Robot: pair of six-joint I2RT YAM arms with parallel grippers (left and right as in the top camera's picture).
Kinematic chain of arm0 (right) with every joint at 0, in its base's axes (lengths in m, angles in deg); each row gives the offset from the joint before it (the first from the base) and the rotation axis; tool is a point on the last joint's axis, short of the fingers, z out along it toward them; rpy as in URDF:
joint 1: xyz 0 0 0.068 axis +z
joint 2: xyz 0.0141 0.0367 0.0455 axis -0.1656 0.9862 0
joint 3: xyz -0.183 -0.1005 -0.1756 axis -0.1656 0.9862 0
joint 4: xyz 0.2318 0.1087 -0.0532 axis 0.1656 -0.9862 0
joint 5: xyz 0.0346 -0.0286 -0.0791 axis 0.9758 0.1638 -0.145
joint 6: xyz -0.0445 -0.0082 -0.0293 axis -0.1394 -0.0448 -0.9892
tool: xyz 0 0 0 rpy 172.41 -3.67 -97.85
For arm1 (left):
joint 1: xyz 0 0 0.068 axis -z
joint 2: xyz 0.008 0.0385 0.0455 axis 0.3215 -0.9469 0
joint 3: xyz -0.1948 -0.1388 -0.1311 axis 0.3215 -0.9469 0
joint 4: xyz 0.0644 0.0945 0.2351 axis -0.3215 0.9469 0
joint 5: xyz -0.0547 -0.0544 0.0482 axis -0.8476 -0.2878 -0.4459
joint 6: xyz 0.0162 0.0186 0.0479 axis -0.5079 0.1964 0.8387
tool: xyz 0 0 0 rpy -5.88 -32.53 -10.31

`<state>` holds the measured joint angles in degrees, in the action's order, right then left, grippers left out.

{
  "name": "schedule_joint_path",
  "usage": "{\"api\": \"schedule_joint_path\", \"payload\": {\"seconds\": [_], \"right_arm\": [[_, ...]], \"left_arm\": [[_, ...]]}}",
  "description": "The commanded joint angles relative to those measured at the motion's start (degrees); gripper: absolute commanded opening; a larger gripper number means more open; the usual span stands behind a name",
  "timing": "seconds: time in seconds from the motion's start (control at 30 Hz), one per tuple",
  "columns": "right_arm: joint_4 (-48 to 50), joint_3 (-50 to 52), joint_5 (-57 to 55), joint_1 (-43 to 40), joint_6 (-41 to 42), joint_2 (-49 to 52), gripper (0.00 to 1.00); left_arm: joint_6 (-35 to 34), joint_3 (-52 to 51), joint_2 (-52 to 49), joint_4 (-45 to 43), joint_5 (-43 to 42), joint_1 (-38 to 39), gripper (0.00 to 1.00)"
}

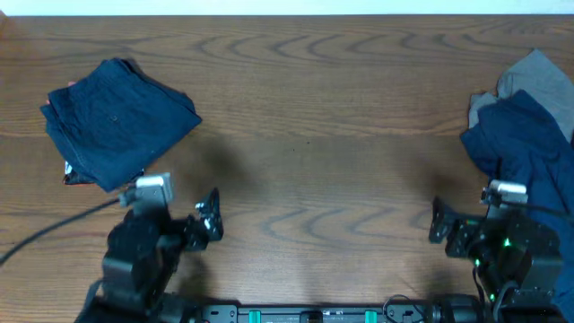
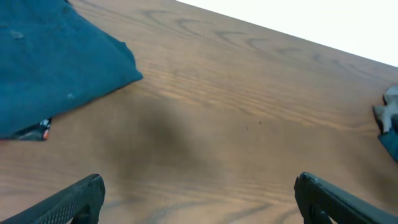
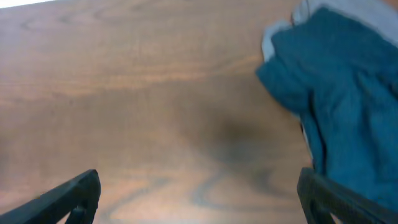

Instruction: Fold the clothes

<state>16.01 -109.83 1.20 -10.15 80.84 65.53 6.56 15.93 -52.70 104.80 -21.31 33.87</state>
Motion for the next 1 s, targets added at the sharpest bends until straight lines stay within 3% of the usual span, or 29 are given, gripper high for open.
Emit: {"api": "schedule_joint_path", "payload": {"seconds": [0.0,0.13,0.63,0.8,0.97], "right_arm": [[-3.6,0.6,-0.9,-0.1,0.6,-0.3,0.99],[-8.5,0.6,-0.9,-0.1,0.6,-0.3,0.99],[-8.5,0.8,-0.5,0.8,0.6,-3.2,0.99],[-1.1,3.6,-0.8,5.3,-3.0,-10.4,0.99],[11.8,13.6,-0.6,7.0,-4.0,-21.4,0.99]], "left_arm": [[0.9,-0.1,2.7,2.3,0.9,0.1,0.98],[0.9,-0.1,2.9,6.0,0.9,0.1,0.98],[0.9,-0.1,2.9,12.6,0.9,0.1,0.98],[0.9,-0.1,2.9,13.2,0.9,0.1,0.98],[0.9,-0.1,2.9,13.2,0.9,0.1,0.98]]}}
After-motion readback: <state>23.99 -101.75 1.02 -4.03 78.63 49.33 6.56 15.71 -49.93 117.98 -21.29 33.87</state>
